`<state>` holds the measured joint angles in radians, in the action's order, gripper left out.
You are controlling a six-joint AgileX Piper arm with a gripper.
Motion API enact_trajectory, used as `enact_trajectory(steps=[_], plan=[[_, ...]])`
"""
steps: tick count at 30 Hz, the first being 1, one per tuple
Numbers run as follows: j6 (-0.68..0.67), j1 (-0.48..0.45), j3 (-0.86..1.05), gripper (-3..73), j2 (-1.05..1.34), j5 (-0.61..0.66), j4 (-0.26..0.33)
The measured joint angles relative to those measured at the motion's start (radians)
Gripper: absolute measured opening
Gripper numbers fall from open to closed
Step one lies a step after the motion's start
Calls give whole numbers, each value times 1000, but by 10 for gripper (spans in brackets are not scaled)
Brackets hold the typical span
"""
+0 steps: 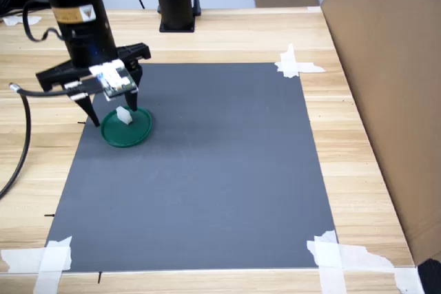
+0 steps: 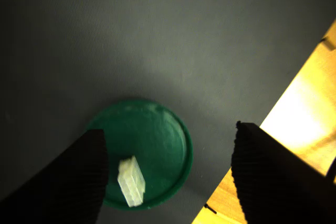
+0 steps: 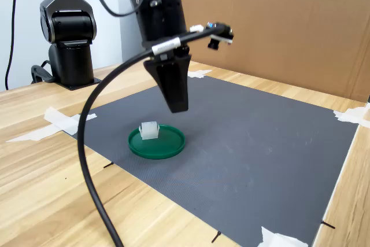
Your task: Grasp a white terminal and put it in the green lid.
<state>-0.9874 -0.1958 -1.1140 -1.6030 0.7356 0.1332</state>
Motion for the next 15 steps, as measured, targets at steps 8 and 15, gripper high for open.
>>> enact_trajectory(steps=[8,15], plan=[[19,0,3,232,221,-35,247],[112,0,4,0,311,-21,271]])
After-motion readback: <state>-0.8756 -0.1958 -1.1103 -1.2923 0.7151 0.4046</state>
